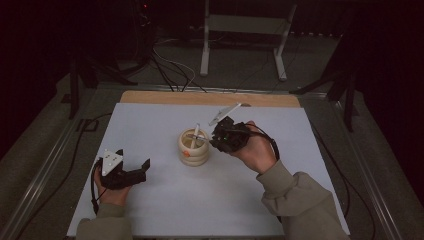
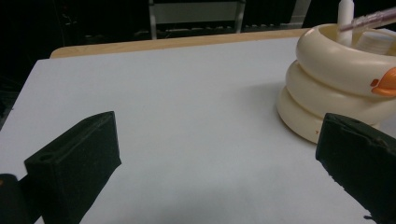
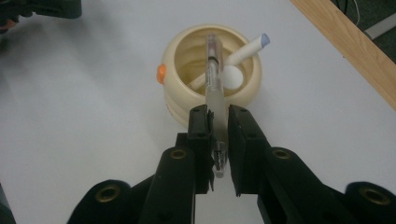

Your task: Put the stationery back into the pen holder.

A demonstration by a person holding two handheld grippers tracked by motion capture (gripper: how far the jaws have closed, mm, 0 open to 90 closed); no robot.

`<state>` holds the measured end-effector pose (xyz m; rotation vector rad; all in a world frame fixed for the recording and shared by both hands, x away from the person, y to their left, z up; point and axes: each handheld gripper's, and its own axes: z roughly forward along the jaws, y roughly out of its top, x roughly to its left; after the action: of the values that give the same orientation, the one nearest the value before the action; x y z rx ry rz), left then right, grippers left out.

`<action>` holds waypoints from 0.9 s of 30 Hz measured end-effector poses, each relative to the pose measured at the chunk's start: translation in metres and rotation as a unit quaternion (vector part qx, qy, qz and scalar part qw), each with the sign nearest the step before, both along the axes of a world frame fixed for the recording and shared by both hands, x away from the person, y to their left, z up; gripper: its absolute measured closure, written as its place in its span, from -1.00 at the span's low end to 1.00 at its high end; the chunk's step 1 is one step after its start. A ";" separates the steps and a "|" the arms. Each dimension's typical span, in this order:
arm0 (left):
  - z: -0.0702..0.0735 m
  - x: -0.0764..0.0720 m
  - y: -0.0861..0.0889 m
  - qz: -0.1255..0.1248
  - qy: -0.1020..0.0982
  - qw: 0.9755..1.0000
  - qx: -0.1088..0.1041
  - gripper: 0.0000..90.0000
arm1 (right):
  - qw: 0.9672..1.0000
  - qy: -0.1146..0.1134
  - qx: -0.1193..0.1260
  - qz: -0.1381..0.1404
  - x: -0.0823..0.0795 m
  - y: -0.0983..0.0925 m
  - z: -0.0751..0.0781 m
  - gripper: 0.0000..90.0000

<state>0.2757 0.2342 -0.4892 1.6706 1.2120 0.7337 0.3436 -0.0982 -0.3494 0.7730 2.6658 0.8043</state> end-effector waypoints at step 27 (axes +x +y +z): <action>0.000 0.000 0.001 0.000 0.000 1.000 0.000 -0.99 | 1.000 0.014 -0.004 0.005 0.020 0.028 0.004 0.79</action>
<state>0.2758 0.2348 -0.4891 1.6706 1.2129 0.7328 0.3635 -0.0697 -0.3457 0.7753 2.6968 0.7899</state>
